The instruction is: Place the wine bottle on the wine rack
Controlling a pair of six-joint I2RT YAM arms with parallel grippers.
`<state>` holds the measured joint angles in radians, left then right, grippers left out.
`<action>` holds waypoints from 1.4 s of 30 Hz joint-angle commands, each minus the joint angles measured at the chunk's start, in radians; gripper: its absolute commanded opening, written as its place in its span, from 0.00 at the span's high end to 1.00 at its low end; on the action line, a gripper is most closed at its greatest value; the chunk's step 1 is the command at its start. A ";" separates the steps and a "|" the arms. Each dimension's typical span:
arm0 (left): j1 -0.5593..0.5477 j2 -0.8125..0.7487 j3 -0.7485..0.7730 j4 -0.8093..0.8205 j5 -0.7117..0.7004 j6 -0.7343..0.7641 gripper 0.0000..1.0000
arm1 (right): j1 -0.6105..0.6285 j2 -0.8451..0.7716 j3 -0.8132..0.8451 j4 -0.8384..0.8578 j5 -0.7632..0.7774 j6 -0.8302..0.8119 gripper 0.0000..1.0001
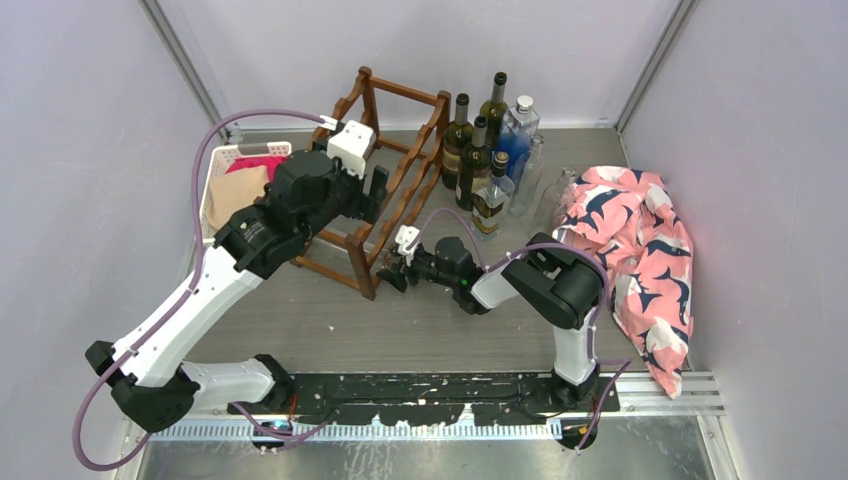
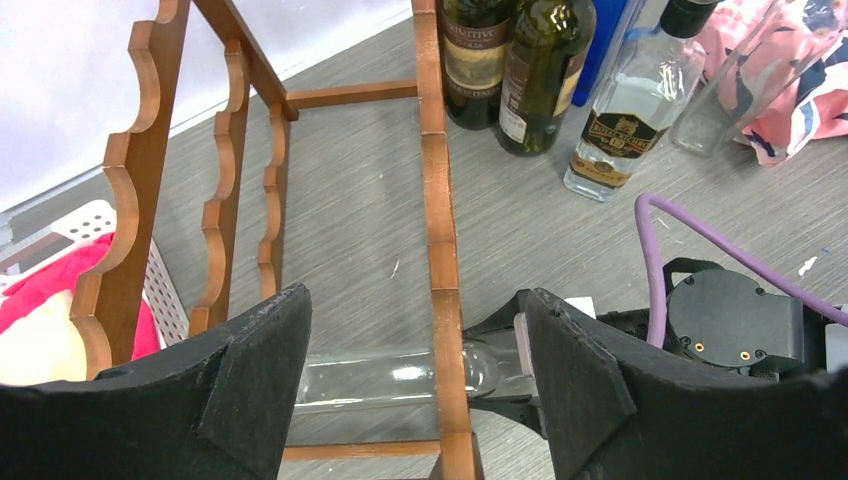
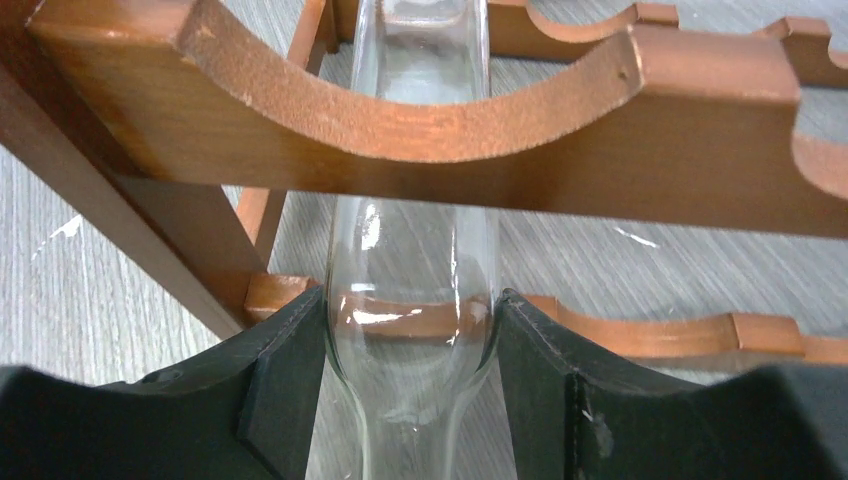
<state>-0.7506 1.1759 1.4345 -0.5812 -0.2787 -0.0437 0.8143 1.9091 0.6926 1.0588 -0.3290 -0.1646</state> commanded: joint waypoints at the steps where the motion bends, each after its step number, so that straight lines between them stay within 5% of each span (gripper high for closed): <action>1: 0.032 0.009 0.024 0.050 0.033 0.010 0.22 | -0.008 0.012 0.076 0.196 -0.014 -0.057 0.99; 29: 0.124 0.024 0.017 0.022 0.140 0.024 0.22 | -0.009 0.160 0.207 0.277 -0.004 -0.030 0.97; 42: 0.133 0.025 0.012 0.024 0.164 0.015 0.22 | 0.009 0.166 0.202 0.255 0.007 -0.034 0.63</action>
<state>-0.6247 1.2068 1.4349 -0.5858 -0.1337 -0.0257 0.8204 2.0884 0.8494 1.1732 -0.3496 -0.1848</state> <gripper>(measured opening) 0.779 0.629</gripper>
